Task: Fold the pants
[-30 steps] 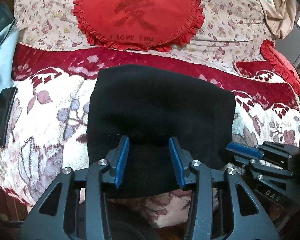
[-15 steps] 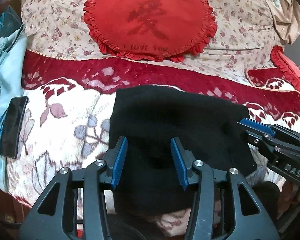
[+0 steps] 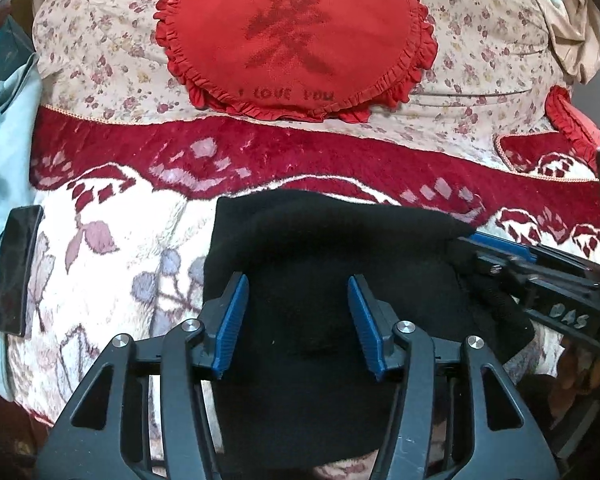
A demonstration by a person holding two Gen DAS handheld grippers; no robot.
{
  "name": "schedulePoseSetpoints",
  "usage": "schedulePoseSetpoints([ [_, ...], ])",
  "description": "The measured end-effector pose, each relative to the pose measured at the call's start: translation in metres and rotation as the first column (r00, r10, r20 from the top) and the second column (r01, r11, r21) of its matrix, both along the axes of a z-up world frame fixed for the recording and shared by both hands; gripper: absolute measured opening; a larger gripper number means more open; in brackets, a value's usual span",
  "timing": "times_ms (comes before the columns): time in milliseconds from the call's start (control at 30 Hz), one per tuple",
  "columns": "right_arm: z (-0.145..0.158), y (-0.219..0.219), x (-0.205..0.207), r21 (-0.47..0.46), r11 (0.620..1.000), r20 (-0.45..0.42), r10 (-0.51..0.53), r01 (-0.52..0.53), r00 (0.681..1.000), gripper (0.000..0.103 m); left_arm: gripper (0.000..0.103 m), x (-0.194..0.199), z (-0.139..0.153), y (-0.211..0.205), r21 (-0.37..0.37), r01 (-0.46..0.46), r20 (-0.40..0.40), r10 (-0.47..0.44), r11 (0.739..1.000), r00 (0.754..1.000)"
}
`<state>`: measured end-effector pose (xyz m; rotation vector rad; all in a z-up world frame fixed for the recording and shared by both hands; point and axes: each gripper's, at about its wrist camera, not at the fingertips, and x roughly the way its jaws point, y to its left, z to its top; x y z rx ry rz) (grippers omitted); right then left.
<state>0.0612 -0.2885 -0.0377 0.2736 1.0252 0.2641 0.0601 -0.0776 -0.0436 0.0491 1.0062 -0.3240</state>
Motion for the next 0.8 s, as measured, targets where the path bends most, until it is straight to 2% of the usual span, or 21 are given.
schedulePoseSetpoints([
  [100,0.009,-0.009,-0.016,0.073,0.997,0.008,-0.026,0.025,1.000,0.036,0.051,-0.006,0.005,0.009,-0.026,-0.013,-0.009,0.012,1.000,1.000],
  [233,0.010,-0.012,-0.034,0.069,0.997,-0.011,-0.039,0.039,0.999,0.043,0.052,-0.013,0.009,0.026,-0.062,-0.041,-0.028,0.039,0.997,0.999],
  [300,0.006,-0.013,-0.041,0.065,0.997,-0.025,-0.048,0.049,0.999,0.045,0.064,-0.016,0.009,0.032,-0.079,-0.050,-0.038,0.047,0.996,0.998],
  [333,0.003,-0.014,-0.043,0.069,0.996,-0.033,-0.053,0.055,0.998,0.045,0.066,-0.017,0.008,0.037,-0.097,-0.057,-0.046,0.053,0.994,0.998],
  [667,-0.012,-0.019,-0.042,0.123,0.989,-0.082,-0.066,0.075,0.995,0.054,0.068,-0.018,-0.004,0.052,-0.165,-0.084,-0.115,0.065,0.983,0.991],
  [800,-0.021,-0.025,-0.040,0.191,0.977,-0.108,-0.080,0.099,0.991,0.058,0.070,-0.013,-0.015,0.050,-0.202,-0.077,-0.160,0.045,0.976,0.986],
])
